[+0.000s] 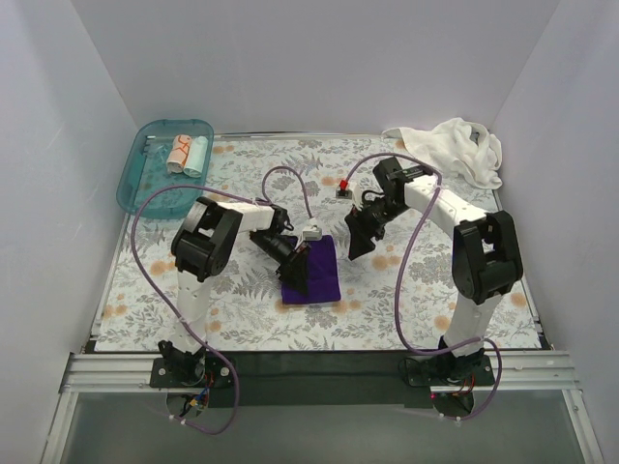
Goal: Roll the towels
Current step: Roll the towel
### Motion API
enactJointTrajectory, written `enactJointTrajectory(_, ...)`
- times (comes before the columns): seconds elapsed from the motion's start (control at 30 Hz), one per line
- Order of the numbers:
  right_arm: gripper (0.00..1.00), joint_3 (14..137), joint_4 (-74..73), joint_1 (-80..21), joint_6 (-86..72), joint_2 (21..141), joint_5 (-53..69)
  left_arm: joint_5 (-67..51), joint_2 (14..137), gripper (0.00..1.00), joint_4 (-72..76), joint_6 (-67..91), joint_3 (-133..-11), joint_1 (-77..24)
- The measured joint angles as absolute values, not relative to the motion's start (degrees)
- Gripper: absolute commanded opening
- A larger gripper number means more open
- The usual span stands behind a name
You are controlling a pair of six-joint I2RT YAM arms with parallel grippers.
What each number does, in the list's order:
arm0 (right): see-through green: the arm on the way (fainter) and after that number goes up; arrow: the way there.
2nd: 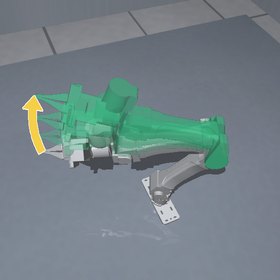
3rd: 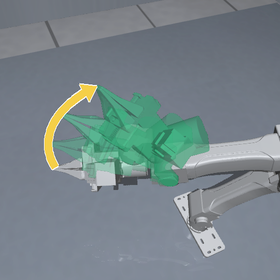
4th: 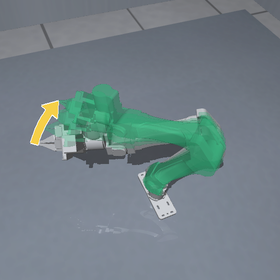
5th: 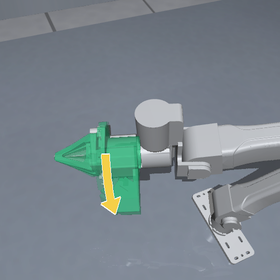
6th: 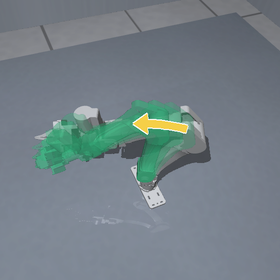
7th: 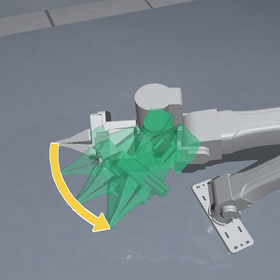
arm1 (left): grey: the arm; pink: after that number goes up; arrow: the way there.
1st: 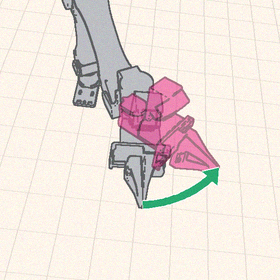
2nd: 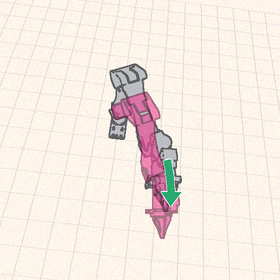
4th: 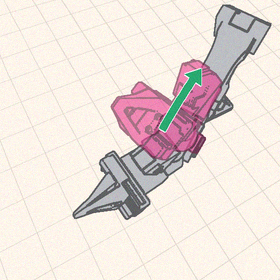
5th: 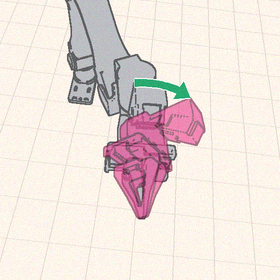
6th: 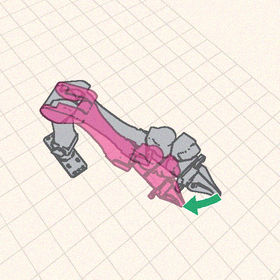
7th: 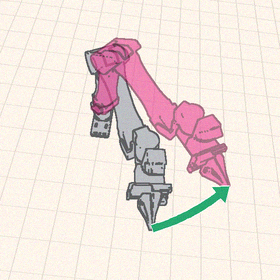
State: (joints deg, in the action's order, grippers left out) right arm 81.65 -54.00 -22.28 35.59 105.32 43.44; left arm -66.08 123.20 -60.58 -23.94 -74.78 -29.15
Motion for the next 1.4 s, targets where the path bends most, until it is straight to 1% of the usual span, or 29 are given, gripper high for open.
enactJointTrajectory(0.13,0.63,78.4,-51.6,-23.6,35.6,103.2,41.9,-70.3,129.8,0.26,-69.6,-27.1,-79.9,-27.4)
enactJointTrajectory(0.2,0.66,76.6,-49.8,-25.0,35.6,101.0,40.5,-71.5,132.1,0.27,-73.3,-28.6,-81.8,-26.9)
enactJointTrajectory(0.23,0.68,75.7,-48.7,-26.1,35.6,99.8,39.8,-71.8,133.0,0.27,-74.8,-29.2,-82.6,-26.7)
enactJointTrajectory(0.27,0.76,74.4,-47.1,-27.3,35.7,98.3,38.7,-72.1,133.6,0.27,-75.7,-29.6,-83.1,-26.6)
enactJointTrajectory(0.37,0.82,69.7,-41.8,-32.0,35.8,93.9,35.2,-72.1,134.6,0.28,-78.1,-30.8,-83.8,-26.3)
enactJointTrajectory(0.57,0.85,58.3,-28.5,-44.7,36.6,87.2,27.2,-71.8,135.4,0.31,-80.6,-32.2,-84.2,-26.1)
enactJointTrajectory(0.67,0.84,52.6,-22.0,-50.3,37.8,85.3,23.6,-71.7,135.6,0.32,-81.1,-32.3,-84.4,-26.0)
enactJointTrajectory(0.83,0.81,50.2,-16.0,-52.7,38.9,87.2,20.2,-71.4,135.5,0.33,-81.2,-32.1,-84.4,-26.0)
enactJointTrajectory(0.93,0.71,49.7,-12.6,-53.1,39.2,89.4,18.9,-71.4,135.5,0.33,-81.2,-31.9,-84.5,-26.0)
enactJointTrajectory(0.97,0.56,49.7,-12.0,-53.3,39.2,90.4,18.5,-71.4,135.5,0.33,-81.1,-31.8,-84.5,-26.0)
enactJointTrajectory(1.0,0.44,49.7,-11.5,-53.4,39.6,91.0,18.2,-71.4,135.5,0.34,-81.1,-31.7,-84.5,-26.0)
enactJointTrajectory(1.03,0.34,49.7,-11.0,-53.5,39.8,91.7,17.8,-71.3,135.5,0.34,-81.1,-31.5,-84.5,-26.0)
enactJointTrajectory(1.07,0.17,49.7,-10.6,-53.5,39.8,92.2,17.7,-71.2,135.5,0.36,-81.1,-31.4,-84.5,-26.0)
enactJointTrajectory(1.13,0.03,49.7,-10.2,-53.4,39.7,92.3,17.8,-71.0,135.2,0.42,-81.2,-30.7,-84.5,-26.0)
enactJointTrajectory(1.2,0.01,49.7,-10.4,-53.4,39.6,92.3,18.3,-70.5,134.5,0.55,-81.1,-30.1,-84.3,-25.9)
enactJointTrajectory(1.23,0.01,49.7,-10.5,-53.4,39.7,92.3,18.7,-70.4,134.0,0.57,-81.4,-29.6,-84.1,-25.9)
enactJointTrajectory(1.33,0.01,50.8,-12.1,-53.3,40.0,92.9,20.4,-68.7,131.7,0.62,-80.6,-29.1,-83.2,-25.3)
enactJointTrajectory(1.4,0.01,51.9,-13.5,-53.1,40.3,93.8,21.7,-67.0,129.9,0.63,-79.0,-28.9,-82.6,-24.2)
